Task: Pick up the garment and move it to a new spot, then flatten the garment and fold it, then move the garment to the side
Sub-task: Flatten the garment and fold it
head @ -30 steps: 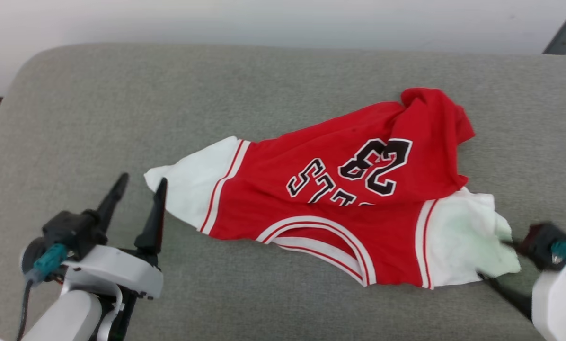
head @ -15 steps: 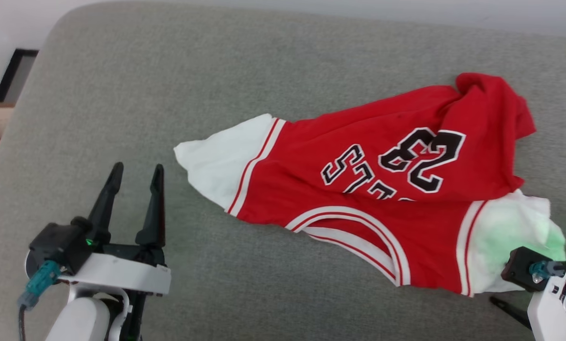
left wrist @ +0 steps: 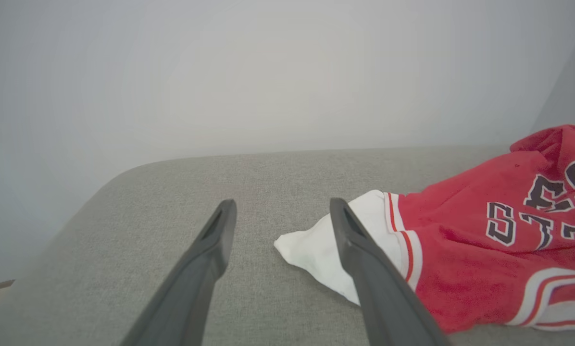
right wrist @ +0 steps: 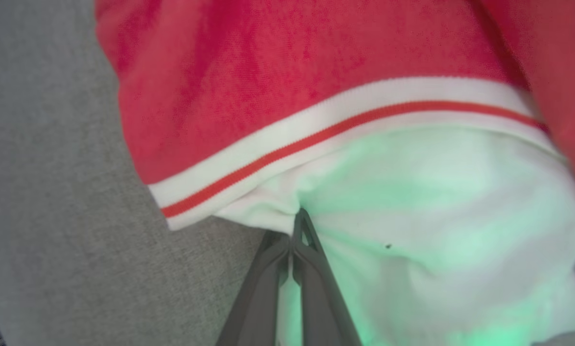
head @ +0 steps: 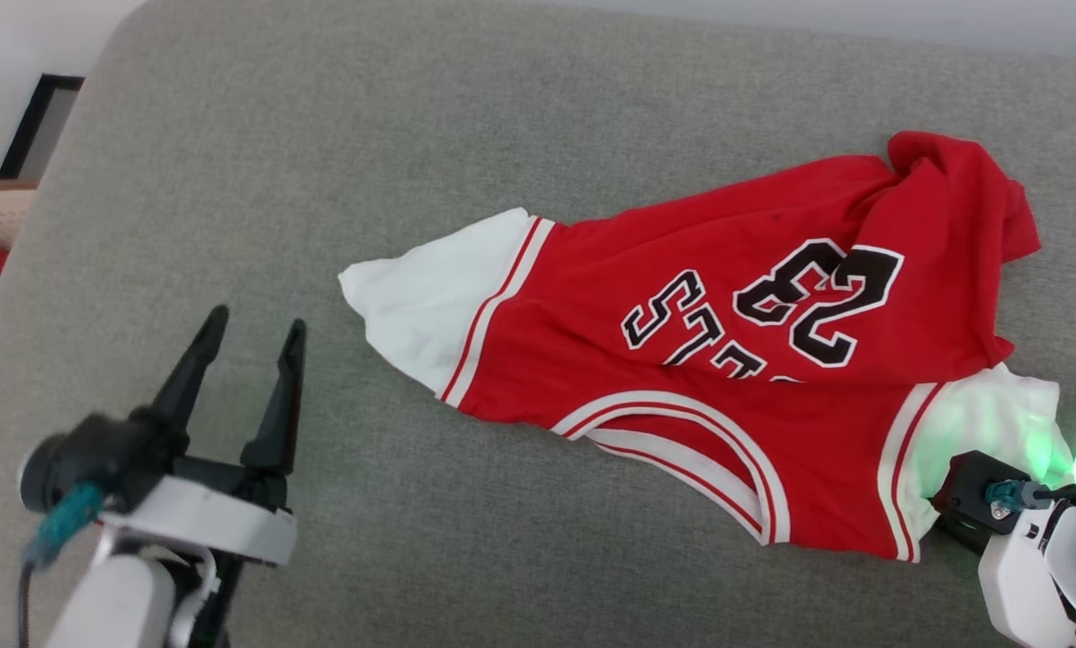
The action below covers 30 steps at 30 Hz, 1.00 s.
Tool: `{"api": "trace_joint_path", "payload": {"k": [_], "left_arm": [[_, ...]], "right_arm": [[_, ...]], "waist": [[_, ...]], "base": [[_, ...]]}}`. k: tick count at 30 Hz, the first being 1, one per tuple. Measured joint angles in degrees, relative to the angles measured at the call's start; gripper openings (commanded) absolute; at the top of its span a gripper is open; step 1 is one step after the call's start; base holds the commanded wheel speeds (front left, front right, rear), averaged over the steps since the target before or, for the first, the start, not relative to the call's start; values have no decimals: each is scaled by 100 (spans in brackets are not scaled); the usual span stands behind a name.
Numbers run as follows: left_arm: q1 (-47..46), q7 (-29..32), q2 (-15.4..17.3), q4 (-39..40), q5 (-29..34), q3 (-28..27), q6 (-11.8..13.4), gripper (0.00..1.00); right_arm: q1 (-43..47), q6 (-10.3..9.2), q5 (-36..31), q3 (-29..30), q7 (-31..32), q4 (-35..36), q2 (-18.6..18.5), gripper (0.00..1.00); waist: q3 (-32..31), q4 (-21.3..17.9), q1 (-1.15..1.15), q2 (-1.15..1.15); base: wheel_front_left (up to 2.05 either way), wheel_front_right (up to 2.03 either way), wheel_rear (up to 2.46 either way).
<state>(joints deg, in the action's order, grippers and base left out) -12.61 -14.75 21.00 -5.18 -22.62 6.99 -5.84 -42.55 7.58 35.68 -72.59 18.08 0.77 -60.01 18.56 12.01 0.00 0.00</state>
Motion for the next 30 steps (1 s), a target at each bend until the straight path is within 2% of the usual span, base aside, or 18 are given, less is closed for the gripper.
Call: {"api": "trace_joint_path", "payload": {"k": [3, 5, 7, 9, 11, 13, 17, 20, 24, 30], "left_arm": [[-274, 555, 541, -57, -27, 411, -124, 100], [-567, 1246, 957, -13, -361, 831, -129, 100], [-860, 2030, 1419, 152, -1035, 1382, -152, 100], [-1174, 2969, 1774, 302, -2023, 1796, -149, 100], [-1559, 3812, 2070, 327, -2854, 2009, -155, 100], [-1963, 4487, 2338, 275, -3356, 2194, -155, 100], [-2542, 5492, 2298, -133, -4247, 2413, -154, 100], [-2869, 6056, 2284, -515, -4344, 2672, -153, 100], [-3144, 6213, 2067, -991, -4548, 2882, -154, 100], [-3406, 6134, 1948, -1524, -4637, 3218, -154, 100]], "right_arm": [[2, -2, -30, -5, -41, -12, 42, 0], [-8, -3, -42, -11, -64, -13, 68, 0], [-37, -3, -54, -13, -67, -10, 98, 0], [-60, -3, -60, -14, -69, -9, 125, 0], [-85, -3, -93, -13, -68, -3, 157, 0], [-141, -3, -101, -15, -57, 7, 179, 0], [-215, -2, -140, -11, -49, 46, 225, 0], [-281, 1, -143, -8, -42, 85, 238, 0], [-398, 14, -146, -11, -45, 135, 254, 0], [-525, 23, -142, -8, -43, 237, 252, 0]], "waist": [[-43, -66, 0, 0], [-52, -113, 0, 0], [-46, -159, 0, 0], [-26, -199, 0, 0], [15, -231, 0, 0], [64, -265, 0, 0], [174, -340, 0, 0], [262, -401, 0, 0], [397, -480, 0, 0], [595, -582, 0, 0]], "base": [[0, 0, 0], [0, 0, 0], [0, 0, 0], [0, 0, 0], [0, 0, 0], [0, 0, 0], [0, 0, 0], [0, 0, 0], [0, 0, 0], [0, 0, 0]]}}
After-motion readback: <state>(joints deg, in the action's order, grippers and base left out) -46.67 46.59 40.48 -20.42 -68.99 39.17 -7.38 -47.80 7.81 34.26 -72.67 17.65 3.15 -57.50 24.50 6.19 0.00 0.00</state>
